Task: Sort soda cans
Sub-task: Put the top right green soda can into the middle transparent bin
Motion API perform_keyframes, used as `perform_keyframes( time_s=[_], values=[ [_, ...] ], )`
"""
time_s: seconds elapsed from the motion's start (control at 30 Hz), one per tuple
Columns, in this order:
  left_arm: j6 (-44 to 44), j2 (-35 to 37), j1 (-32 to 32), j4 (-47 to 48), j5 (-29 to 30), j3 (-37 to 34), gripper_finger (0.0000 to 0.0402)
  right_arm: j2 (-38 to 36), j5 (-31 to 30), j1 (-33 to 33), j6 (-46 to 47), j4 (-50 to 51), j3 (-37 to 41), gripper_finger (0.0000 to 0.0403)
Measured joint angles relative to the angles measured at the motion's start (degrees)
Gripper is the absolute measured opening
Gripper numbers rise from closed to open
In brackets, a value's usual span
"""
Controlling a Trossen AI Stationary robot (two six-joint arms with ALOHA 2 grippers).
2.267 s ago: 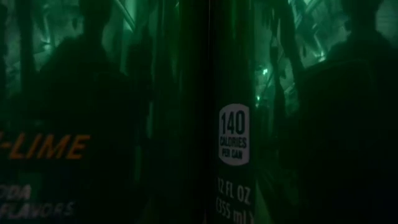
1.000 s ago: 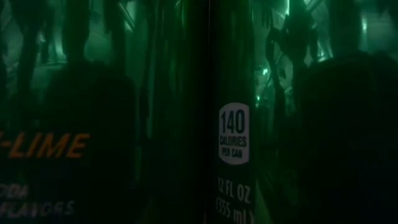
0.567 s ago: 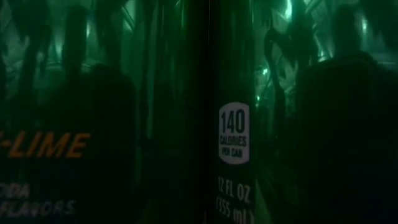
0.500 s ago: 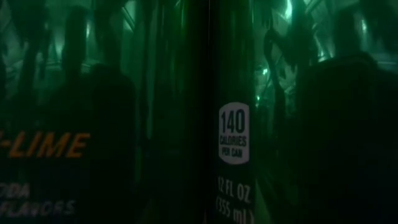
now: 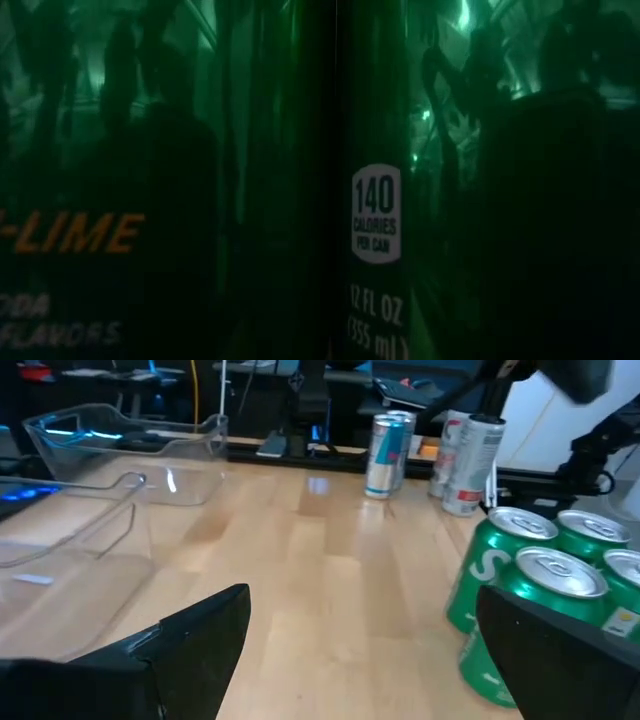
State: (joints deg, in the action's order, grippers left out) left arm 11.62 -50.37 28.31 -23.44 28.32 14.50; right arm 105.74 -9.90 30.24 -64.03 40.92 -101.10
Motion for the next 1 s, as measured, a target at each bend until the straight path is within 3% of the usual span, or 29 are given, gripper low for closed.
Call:
perform_keyframes(
  time_s=[0.1, 0.2, 0.53, 0.67, 0.8, 1.0],
  values=[
    [0.3, 0.0, 0.3, 0.0, 0.0, 0.0, 0.0375, 2.1, 0.5, -0.6, 2.4, 2.3, -2.3, 0.0047],
    [0.2, 0.0, 0.4, 0.0, 0.2, 0.0, 0.0375, 3.0, 3.2, -1.4, 4.4, 2.7, -2.5, 0.0082],
    [0.3, 0.0, 0.3, 0.1, 0.4, 0.0, 0.0375, 3.7, 8.5, -2.2, 5.8, 3.5, -2.5, 0.0297],
    [0.3, 0.0, 0.3, 0.1, 0.5, 0.0, 0.0375, 6.1, 9.5, -2.1, 5.8, 4.1, -2.4, 0.0359],
    [0.3, 0.0, 0.3, 0.1, 0.5, 0.0, 0.0375, 7.1, 9.5, -2.1, 7.4, 6.1, -2.4, 0.0386],
    [0.3, 0.0, 0.3, 0.1, 0.5, 0.0, 0.0375, 7.7, 9.5, -2.1, 8.6, 9.1, -2.4, 0.0382]
  ],
)
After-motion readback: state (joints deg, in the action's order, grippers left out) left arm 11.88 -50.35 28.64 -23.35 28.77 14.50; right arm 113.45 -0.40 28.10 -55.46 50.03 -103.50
